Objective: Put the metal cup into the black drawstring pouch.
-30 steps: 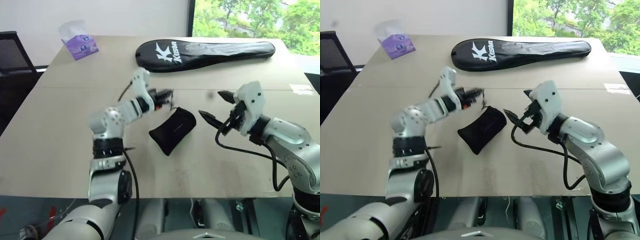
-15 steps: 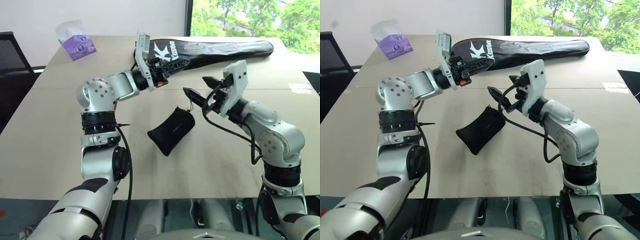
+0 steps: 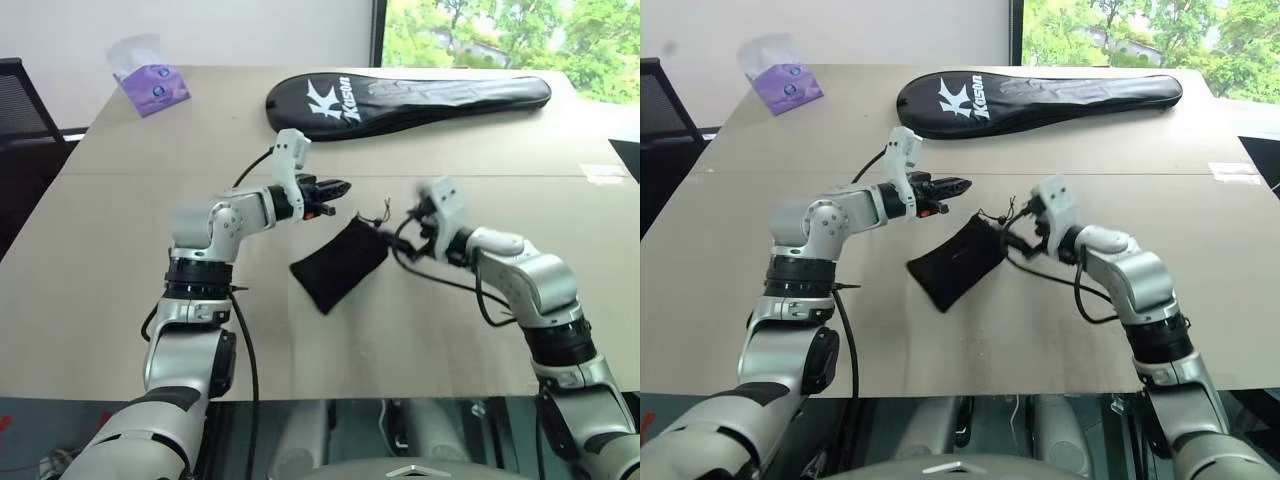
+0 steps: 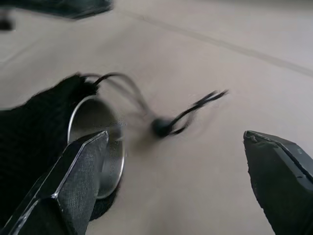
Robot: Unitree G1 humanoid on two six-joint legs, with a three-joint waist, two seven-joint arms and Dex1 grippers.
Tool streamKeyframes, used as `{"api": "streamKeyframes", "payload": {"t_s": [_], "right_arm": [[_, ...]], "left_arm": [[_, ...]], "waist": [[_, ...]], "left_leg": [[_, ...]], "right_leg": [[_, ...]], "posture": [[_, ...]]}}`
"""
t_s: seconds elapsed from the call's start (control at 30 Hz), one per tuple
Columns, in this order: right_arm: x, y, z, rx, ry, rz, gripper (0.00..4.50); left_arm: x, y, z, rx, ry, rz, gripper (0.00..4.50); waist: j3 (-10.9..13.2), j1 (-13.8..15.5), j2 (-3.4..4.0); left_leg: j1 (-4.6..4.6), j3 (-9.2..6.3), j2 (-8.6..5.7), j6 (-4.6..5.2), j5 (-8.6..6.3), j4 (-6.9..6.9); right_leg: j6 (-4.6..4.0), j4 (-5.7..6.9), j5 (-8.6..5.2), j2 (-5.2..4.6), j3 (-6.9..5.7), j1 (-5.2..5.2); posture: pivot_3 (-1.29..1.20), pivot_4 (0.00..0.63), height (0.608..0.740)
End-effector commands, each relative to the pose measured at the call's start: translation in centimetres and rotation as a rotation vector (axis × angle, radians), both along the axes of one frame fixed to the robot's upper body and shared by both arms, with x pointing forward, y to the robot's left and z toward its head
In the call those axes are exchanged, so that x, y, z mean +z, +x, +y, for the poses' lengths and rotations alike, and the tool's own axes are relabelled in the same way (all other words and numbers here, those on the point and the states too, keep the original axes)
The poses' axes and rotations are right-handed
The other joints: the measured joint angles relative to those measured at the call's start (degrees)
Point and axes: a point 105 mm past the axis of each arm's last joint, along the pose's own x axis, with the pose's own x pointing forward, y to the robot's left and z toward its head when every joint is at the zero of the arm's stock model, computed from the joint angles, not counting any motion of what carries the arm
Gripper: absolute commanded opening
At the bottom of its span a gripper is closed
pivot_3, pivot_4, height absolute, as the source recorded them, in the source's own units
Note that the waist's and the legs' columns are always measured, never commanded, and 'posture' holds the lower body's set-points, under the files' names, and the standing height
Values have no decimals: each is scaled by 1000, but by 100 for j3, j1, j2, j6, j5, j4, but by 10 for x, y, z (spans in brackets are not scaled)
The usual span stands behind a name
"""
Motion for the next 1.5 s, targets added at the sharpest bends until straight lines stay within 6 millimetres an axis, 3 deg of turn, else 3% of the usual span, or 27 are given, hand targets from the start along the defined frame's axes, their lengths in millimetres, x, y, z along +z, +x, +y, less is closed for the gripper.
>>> {"api": "streamKeyframes", "payload": {"t_s": [0.03, 0.13, 0.2, 0.23, 0.37, 0.47, 0.5, 0.63, 0.9, 1.13, 1.23, 1.37, 1.5], "right_arm": [[18, -10, 13, 66, 62, -32, 4500], [28, 12, 3, -68, 152, -16, 4500], [33, 23, -5, -131, 209, -4, 4500], [33, 26, -6, -139, 214, 1, 4500], [27, 34, -2, -157, 223, 28, 4500], [27, 43, 0, -177, 236, 42, 4500], [28, 47, 0, -189, 244, 44, 4500], [32, 58, 2, -198, 236, 50, 4500], [19, 75, 22, -131, 52, 26, 4500], [-11, 84, 38, -93, -135, 7, 4500], [-28, 86, 32, -86, -268, -23, 3711], [-38, 85, 28, -34, -383, -80, 1859], [-38, 83, 29, 6, -445, -145, 96]], "left_arm": [[11, -3, -2, -38, 50, -76, 107], [15, -7, 0, -68, 5, -75, 107], [23, -15, 10, -90, -53, -175, 107], [26, -21, 16, -110, -62, -245, 107], [21, -45, 38, -231, -43, -259, 107], [18, -54, 52, -266, -7, -267, 1382], [17, -55, 54, -268, 12, -279, 1967], [7, -67, 57, -301, 73, -298, 3583], [-1, -94, 58, -319, 87, -318, 3583], [-1, -114, 75, -294, 127, -312, 3583], [0, -115, 78, -270, 133, -319, 3644], [1, -116, 79, -244, 131, -329, 3644], [-1, -115, 78, -233, 125, -333, 3644]], "waist": [[0, -18, 0], [0, -16, 0], [0, -25, 0], [-1, -27, 1], [-1, -74, 1], [0, -95, 2], [0, -90, 2], [0, -118, 2], [0, -155, 2], [-2, -184, 1], [-5, -184, -1], [-5, -173, 0], [-8, -175, 1]], "left_leg": [[7, 7, 0, 1, 0, 0], [14, 7, 1, 1, 0, 0], [17, 10, 3, 1, 1, 2], [17, 12, 3, 1, 1, 2], [18, 15, 8, -1, 1, -10], [17, 12, 8, -1, 1, -12], [17, 13, 3, 0, 1, -12], [18, 20, 0, 7, -3, -3], [20, 19, 7, 19, -10, -4], [27, 26, 10, 19, -10, -3], [48, 29, 12, 29, -16, -3], [131, 26, 13, 32, -19, -18], [134, 26, 13, 32, -19, -17]], "right_leg": [[0, 2, 0, 0, -1, 1], [0, 10, 0, 8, -4, 3], [0, 13, 1, 7, 0, 3], [-1, 14, 1, 7, 1, 3], [-2, 2, 1, -3, 4, 1], [-3, 3, 0, 0, -1, 0], [-2, 4, 0, 3, -2, 0], [0, 6, 2, 2, 4, 3], [0, 9, 1, 0, 6, 2], [-1, 11, 2, -1, 15, 2], [-1, 18, 2, 0, 18, 15], [-6, 7, 2, 0, 15, 96], [-6, 11, 3, 1, 16, 98]], "posture": [[0, 150, 740], [0, 150, 740], [0, 150, 740], [0, 150, 740], [0, 150, 740], [0, 150, 740], [0, 150, 740], [0, 150, 740], [0, 150, 740], [0, 150, 740], [0, 150, 740], [0, 150, 740], [0, 150, 740]]}}
